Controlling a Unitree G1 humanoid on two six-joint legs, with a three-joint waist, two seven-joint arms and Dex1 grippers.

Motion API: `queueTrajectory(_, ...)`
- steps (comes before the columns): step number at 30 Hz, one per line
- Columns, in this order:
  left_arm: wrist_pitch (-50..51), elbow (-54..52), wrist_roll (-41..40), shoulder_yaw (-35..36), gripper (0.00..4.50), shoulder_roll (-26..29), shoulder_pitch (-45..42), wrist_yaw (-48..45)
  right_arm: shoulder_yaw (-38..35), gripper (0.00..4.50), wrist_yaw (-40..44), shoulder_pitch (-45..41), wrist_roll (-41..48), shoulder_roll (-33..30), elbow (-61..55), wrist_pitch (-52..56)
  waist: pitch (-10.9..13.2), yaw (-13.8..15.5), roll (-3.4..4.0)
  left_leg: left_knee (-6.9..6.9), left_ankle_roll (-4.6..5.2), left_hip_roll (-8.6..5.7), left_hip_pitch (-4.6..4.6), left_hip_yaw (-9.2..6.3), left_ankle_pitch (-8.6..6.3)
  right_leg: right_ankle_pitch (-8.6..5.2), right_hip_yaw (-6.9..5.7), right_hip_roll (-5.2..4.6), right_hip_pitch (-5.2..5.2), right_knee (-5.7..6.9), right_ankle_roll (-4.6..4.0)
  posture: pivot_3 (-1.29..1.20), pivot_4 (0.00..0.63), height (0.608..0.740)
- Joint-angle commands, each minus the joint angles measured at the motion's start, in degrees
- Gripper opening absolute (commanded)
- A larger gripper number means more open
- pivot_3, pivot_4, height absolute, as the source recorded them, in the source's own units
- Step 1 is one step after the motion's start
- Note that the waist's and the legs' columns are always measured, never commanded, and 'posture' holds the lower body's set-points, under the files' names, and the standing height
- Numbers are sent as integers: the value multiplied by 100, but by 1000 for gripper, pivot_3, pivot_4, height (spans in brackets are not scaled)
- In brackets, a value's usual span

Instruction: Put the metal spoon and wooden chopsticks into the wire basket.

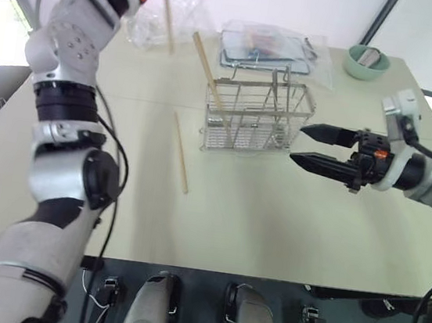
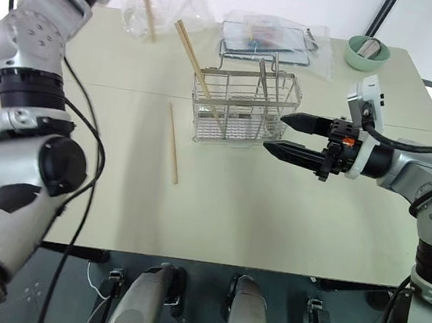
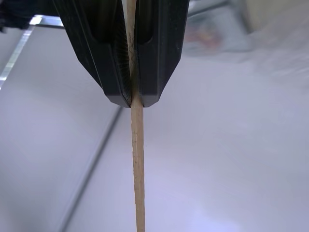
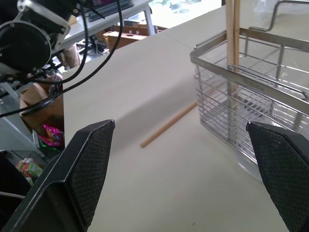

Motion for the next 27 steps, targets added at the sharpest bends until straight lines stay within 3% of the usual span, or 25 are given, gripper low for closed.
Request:
queueTrajectory(1, 437, -910, -398, -256, 55, -169, 280, 118, -232, 4500, -121, -9, 134, -54, -207, -13, 0, 1, 0, 0, 2, 2, 7, -1, -1, 0, 0, 4, 5, 4, 0, 0, 150, 707)
queueTrajectory(8, 123, -998, -153, -723, 55, -529, 848, 158, -436, 4500, -357, 164, 330, -38, -342, 66, -1, 16, 0, 0, 16, 3, 6, -9, -7, 1, 0, 11, 6, 2, -5, 0, 150, 707)
queueTrajectory(19, -1604, 648, 682, -1067, 55, -690, 669, -456, -585, 4500, -668, 217, 589, -24, -375, 135, 0, 28, -2, 1, 25, 2, -2, -9, -12, 1, -4, 10, 4, -6, -5, 0, 150, 707)
queueTrajectory(27, -2443, 1229, 1299, -1469, 55, -854, 864, -754, -627, 4500, -785, 275, 694, -52, -435, 151, 0, 21, -2, 0, 26, 3, -6, -9, -12, 1, -4, 9, 0, -6, -5, 0, 150, 707)
